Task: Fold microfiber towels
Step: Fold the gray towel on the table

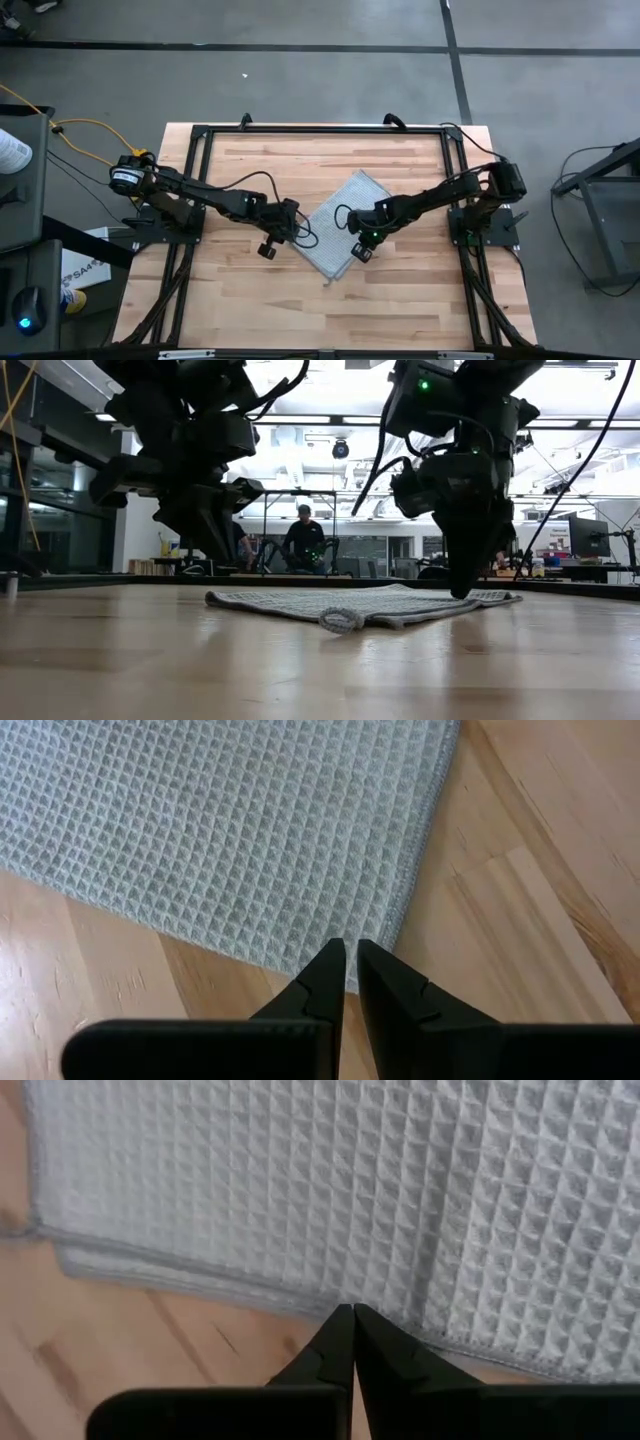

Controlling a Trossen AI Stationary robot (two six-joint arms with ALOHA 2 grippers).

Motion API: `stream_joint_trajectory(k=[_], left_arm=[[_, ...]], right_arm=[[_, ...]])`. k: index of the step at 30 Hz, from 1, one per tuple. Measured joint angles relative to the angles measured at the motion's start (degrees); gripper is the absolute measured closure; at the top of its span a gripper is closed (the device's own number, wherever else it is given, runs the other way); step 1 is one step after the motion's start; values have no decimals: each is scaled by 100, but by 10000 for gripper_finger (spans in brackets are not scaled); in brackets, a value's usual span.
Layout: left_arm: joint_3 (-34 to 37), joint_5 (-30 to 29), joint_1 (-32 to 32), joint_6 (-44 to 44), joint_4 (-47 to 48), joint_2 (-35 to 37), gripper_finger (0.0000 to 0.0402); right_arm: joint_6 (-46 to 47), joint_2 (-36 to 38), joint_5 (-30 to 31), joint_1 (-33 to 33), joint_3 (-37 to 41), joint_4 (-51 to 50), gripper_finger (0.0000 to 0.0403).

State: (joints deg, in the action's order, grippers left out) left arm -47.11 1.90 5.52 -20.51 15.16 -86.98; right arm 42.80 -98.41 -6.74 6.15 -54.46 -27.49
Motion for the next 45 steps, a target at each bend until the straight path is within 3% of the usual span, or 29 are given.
stream_joint_trajectory(k=[8, 22, 29, 39, 45], left_arm=[[0, 12, 11, 58, 29, 0, 371], [0, 10, 11, 129, 203, 0, 371], [0, 8, 11, 151, 315, 0, 371], [-2, -5, 11, 151, 343, 2, 371], [-2, -3, 11, 152, 302, 2, 371]], right_arm=[[-65, 0, -168, -2, 0, 796, 401], [-176, -196, -131, -24, 2, 1030, 401], [-163, -670, -650, 11, -14, 1652, 400], [109, -520, -711, 556, -7, 946, 400], [59, -422, -430, 709, -22, 189, 400]])
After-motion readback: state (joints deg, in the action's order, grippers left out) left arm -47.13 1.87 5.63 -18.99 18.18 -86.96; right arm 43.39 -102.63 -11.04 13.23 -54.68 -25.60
